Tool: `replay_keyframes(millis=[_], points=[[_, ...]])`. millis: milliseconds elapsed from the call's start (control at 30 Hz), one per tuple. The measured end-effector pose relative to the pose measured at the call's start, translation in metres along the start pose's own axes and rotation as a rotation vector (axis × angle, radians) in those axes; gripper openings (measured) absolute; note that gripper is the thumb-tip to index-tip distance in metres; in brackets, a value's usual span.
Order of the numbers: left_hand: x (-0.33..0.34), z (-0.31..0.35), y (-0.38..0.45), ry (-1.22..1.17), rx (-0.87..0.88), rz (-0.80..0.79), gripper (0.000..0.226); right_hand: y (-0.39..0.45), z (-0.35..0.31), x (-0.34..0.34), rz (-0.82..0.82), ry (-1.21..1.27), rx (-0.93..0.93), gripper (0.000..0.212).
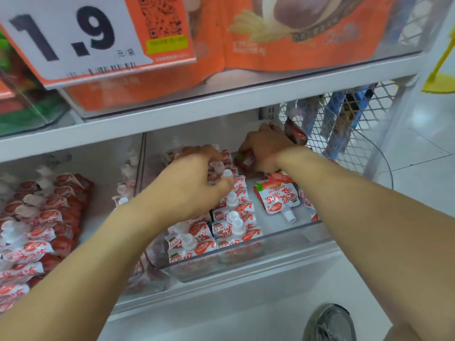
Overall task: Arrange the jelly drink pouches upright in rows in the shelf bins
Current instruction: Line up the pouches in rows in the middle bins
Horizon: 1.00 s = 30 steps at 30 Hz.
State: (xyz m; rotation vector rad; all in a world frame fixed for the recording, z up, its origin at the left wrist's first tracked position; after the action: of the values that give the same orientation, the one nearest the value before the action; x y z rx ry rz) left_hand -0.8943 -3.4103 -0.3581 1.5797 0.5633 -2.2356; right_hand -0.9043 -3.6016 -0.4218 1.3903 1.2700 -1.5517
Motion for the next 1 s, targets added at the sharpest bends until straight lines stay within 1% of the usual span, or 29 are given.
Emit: replay_keyframes(millis=[67,167,233,300,367,433,467,533,600,667,700,733,767,800,833,867,933,1000], points=[[-0.001,-0.004,0.007,-0.004,-0.010,-0.001,0.042,-0.010,0.003,-0.005,0.023,0.115,-0.065,0.038],[-0.006,-0.009,0.018,-0.088,-0.024,0.031,0.043,-0.026,0.010,-0.019,0.098,0.386,-0.106,0.035],[-0.011,-0.011,0.029,-0.110,-0.054,0.065,0.048,-0.034,0.012,-0.023,0.136,0.524,-0.099,0.033],[-0.013,-0.014,0.041,-0.094,-0.063,0.089,0.058,-0.042,0.014,-0.025,0.181,0.703,-0.080,0.033],[-0.011,-0.015,0.049,-0.131,-0.013,0.058,0.071,-0.051,0.016,-0.029,0.245,0.851,-0.094,0.036],[-0.009,-0.008,0.053,-0.215,0.123,-0.006,0.080,-0.061,0.018,-0.033,0.285,0.969,-0.148,0.039],[-0.010,-0.002,0.054,-0.242,0.194,-0.010,0.079,-0.064,0.016,-0.035,0.278,1.032,-0.189,0.038],[-0.014,0.006,0.058,-0.265,0.297,0.030,0.068,-0.068,0.007,-0.032,0.216,1.186,-0.269,0.034],[-0.016,0.005,0.065,-0.236,0.285,0.104,0.057,-0.064,0.001,-0.022,0.100,1.389,-0.310,0.034],[-0.015,0.003,0.069,-0.222,0.239,0.135,0.048,-0.062,-0.006,-0.013,-0.051,1.570,-0.332,0.042],[-0.013,0.003,0.071,-0.234,0.225,0.145,0.043,-0.062,-0.011,-0.012,-0.108,1.563,-0.326,0.043],[-0.011,0.004,0.072,-0.250,0.205,0.157,0.038,-0.060,-0.015,-0.010,-0.117,1.477,-0.305,0.040],[-0.011,0.006,0.072,-0.271,0.180,0.175,0.035,-0.059,-0.018,-0.011,-0.076,1.368,-0.267,0.040],[-0.011,0.006,0.073,-0.297,0.159,0.195,0.032,-0.056,-0.018,-0.014,0.013,1.280,-0.223,0.047],[-0.011,0.007,0.072,-0.323,0.146,0.216,0.029,-0.054,-0.015,-0.016,0.111,1.255,-0.160,0.057],[-0.013,0.006,0.070,-0.351,0.140,0.237,0.026,-0.053,-0.010,-0.018,0.182,1.277,-0.119,0.060],[-0.019,0.000,0.067,-0.351,0.138,0.241,0.023,-0.052,-0.001,-0.023,0.235,1.341,-0.095,0.048],[-0.026,-0.012,0.068,-0.169,0.118,0.184,0.029,-0.052,0.008,-0.030,0.304,1.270,-0.058,0.033]])
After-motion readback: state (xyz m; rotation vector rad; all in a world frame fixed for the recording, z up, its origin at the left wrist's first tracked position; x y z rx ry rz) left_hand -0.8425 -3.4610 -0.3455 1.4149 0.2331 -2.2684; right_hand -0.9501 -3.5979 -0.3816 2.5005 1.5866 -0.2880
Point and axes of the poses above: each hand's wrist, its own y-axis towards the middle knuckle, its own x-axis out of the palm, z = x × y, the point moved 5 cm from there along y, towards the middle knuckle, and after that the axes turned 12 degrees about -z, right-handed, at the moved point
